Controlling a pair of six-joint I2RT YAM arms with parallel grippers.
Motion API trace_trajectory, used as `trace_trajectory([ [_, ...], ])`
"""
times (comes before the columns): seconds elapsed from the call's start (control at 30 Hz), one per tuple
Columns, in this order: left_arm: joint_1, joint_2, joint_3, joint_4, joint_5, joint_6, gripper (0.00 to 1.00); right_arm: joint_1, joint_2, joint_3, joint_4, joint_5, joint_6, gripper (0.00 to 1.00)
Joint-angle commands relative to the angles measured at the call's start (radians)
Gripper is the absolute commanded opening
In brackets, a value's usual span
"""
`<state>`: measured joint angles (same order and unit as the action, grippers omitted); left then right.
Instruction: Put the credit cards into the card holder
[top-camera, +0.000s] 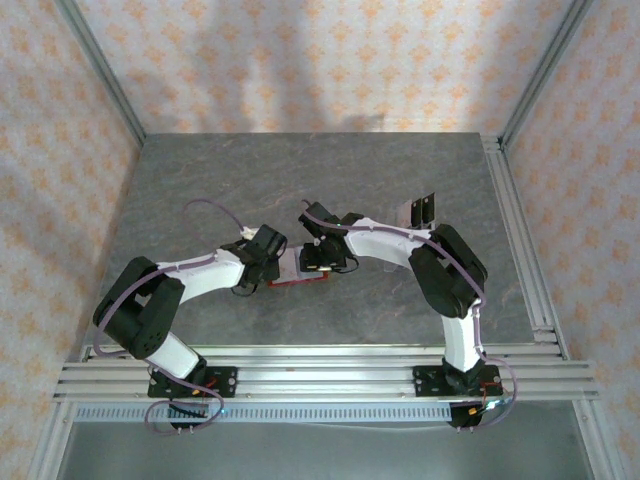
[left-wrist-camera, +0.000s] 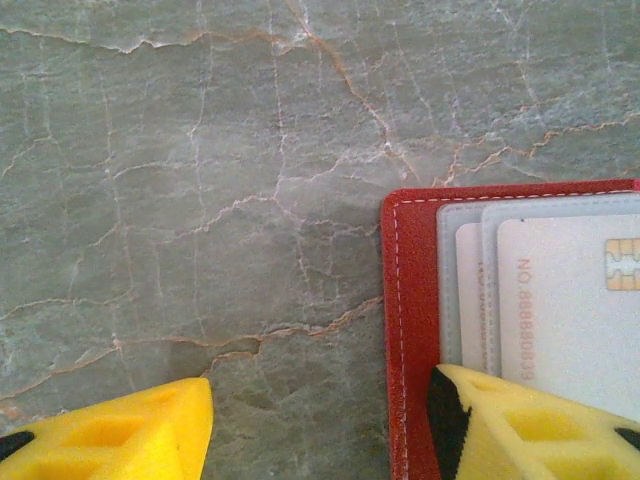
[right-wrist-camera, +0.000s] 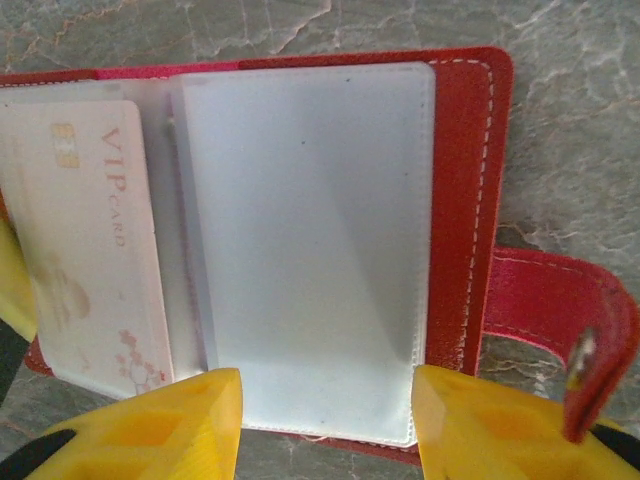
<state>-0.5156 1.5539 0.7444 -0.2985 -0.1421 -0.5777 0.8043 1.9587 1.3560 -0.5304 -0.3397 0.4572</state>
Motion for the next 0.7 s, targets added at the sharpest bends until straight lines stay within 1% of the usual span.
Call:
trace_trajectory([
  [0.0, -0.006, 0.018, -0.014, -0.013, -0.027, -0.007, 0.6, 0.005, 0.006, 0.018, 0.009, -0.013, 0.016, 0.48],
  [0.27, -0.006, 0.01, -0.009, -0.021, -0.027, -0.008, 0.6, 0.006, 0.038, 0.011, 0.067, -0.09, 0.045, 0.48],
  [0.67, -0.007, -0.068, 0.009, -0.067, -0.037, -0.001, 0.61, -0.003, 0.042, -0.008, 0.189, -0.196, 0.115, 0.48],
])
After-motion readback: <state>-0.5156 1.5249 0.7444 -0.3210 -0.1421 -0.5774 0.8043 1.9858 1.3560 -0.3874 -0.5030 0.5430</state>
